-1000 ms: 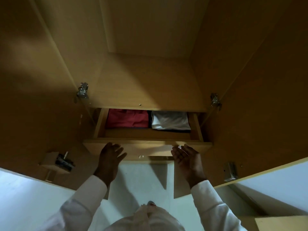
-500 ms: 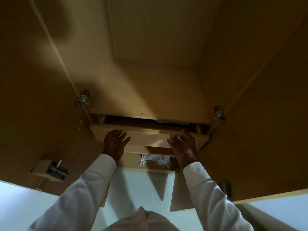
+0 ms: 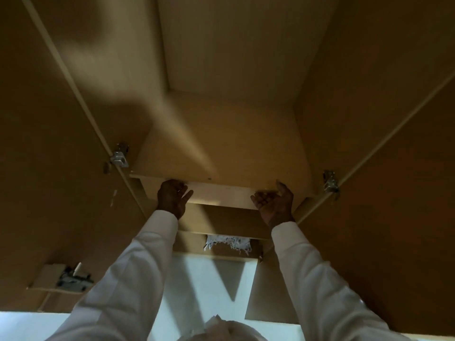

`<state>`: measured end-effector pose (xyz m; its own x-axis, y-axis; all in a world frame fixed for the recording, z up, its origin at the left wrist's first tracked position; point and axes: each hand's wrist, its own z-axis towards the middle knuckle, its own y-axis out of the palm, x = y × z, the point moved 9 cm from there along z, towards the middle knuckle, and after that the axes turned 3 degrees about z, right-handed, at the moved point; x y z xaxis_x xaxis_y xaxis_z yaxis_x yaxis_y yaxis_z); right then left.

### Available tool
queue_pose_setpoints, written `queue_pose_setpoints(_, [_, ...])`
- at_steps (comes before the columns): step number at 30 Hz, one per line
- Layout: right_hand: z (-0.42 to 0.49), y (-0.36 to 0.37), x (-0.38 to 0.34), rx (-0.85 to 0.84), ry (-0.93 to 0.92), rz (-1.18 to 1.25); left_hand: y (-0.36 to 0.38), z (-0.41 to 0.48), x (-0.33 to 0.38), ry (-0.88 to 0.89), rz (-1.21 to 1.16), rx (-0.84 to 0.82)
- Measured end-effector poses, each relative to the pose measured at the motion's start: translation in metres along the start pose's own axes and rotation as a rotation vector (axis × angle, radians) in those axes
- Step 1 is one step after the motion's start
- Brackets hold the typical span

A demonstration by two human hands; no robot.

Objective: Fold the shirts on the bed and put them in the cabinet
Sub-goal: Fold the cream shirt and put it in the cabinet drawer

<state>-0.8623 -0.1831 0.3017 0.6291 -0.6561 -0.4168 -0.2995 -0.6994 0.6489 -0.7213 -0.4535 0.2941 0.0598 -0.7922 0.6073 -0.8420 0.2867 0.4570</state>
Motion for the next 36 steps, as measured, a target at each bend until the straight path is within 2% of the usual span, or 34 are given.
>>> queue_pose_setpoints(6, [0.003,0.002,0.002,0.03,-0.022,-0.104,0.007,0.013,0.007,-0.032,-0.013,-0.039])
queue_pose_setpoints(11, [-0.032,-0.002,0.014,0.047,-0.066,-0.417,0.017,-0.007,0.007,-0.017,0.306,-0.156])
queue_pose_setpoints(13, [-0.069,-0.005,0.019,0.012,-0.075,-0.65,0.023,-0.028,-0.011,-0.035,0.464,-0.267])
queue_pose_setpoints(15, [-0.123,-0.015,0.02,-0.038,-0.115,-0.915,0.028,-0.063,-0.041,-0.086,0.652,-0.454])
queue_pose_setpoints(17, [-0.168,-0.019,0.017,-0.11,-0.145,-1.048,0.032,-0.095,-0.06,-0.064,0.8,-0.588])
queue_pose_setpoints(21, [-0.262,-0.051,0.002,-0.063,-0.276,-0.978,0.042,-0.168,-0.086,0.002,0.956,-0.808])
queue_pose_setpoints(24, [-0.322,-0.088,-0.007,0.074,-0.437,-0.854,0.051,-0.226,-0.114,0.025,1.098,-1.12])
queue_pose_setpoints(28, [-0.358,-0.12,-0.022,0.284,-0.618,-0.739,0.067,-0.273,-0.132,0.161,1.26,-1.345])
queue_pose_setpoints(33, [-0.368,-0.137,-0.048,0.466,-0.863,-0.665,0.088,-0.304,-0.138,0.378,1.363,-1.428])
queue_pose_setpoints(36, [-0.36,-0.129,-0.051,0.424,-0.878,-0.64,0.104,-0.32,-0.131,0.468,1.291,-1.427])
